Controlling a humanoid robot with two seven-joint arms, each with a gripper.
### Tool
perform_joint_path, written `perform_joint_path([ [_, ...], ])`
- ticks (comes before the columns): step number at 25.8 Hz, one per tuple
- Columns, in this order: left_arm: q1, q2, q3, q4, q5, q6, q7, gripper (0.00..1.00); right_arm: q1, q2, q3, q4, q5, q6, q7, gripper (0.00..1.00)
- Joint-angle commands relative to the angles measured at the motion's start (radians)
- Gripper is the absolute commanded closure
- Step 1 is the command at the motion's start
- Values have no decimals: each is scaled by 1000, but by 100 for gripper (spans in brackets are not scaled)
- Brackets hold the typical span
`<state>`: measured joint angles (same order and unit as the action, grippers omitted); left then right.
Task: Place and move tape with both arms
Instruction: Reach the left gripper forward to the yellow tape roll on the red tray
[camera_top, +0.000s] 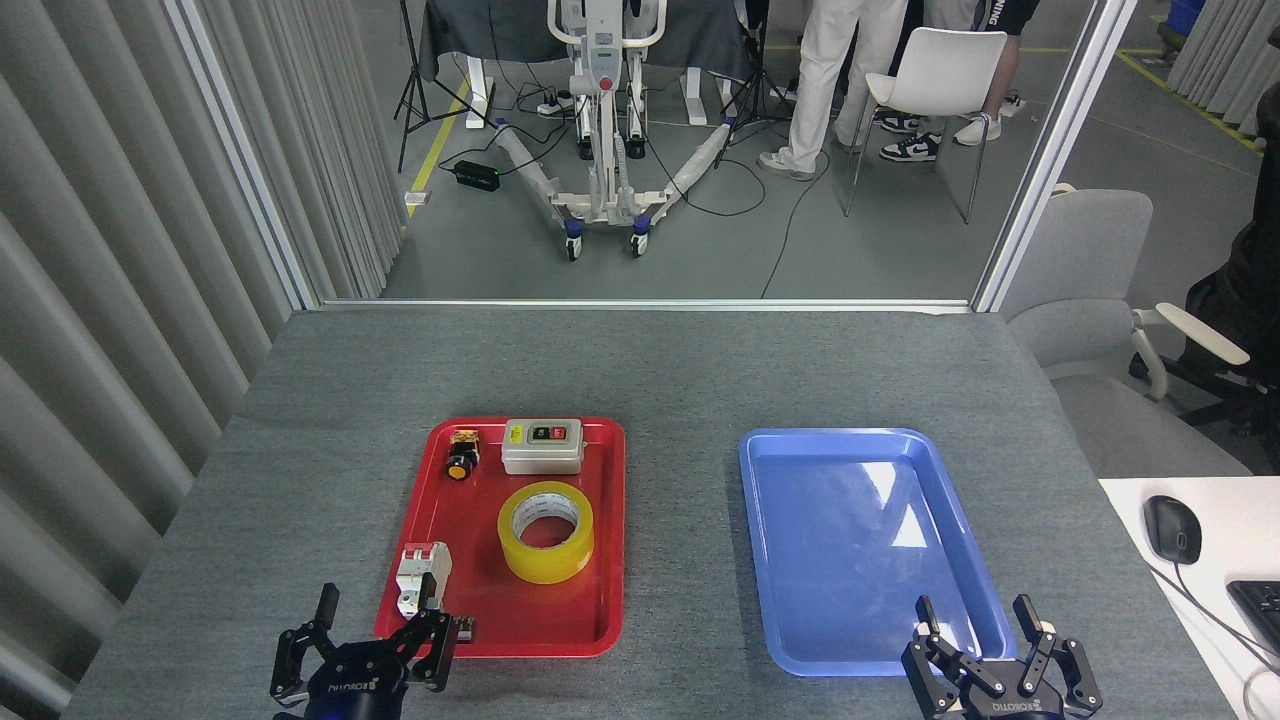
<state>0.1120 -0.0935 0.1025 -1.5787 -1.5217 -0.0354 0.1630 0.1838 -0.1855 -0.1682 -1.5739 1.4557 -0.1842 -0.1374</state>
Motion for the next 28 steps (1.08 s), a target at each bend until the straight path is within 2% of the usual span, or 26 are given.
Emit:
perform_joint_path([
  [1, 0, 0, 0, 0, 0, 2, 0, 0, 0, 3, -1, 0, 0, 0, -1, 0],
  [12, -11, -2, -7, -3, 5, 5, 0, 0, 3, 9, -4, 0, 2, 2, -1, 0],
  [15, -83, -3, -12, 26, 6, 11, -2, 0, 3, 9, -5, 0, 2, 2, -1, 0],
  [19, -227, -17, -12, 140, 5, 12, -2, 0, 5, 11, -5, 0, 2, 2, -1, 0],
  [25, -350, -18, -67, 229, 6, 19, -10, 0, 5, 8, -5, 0, 2, 2, -2, 0],
  [28, -413, -17, -78, 321, 1, 83, -7, 0, 5, 6, -5, 0, 2, 2, -2, 0],
])
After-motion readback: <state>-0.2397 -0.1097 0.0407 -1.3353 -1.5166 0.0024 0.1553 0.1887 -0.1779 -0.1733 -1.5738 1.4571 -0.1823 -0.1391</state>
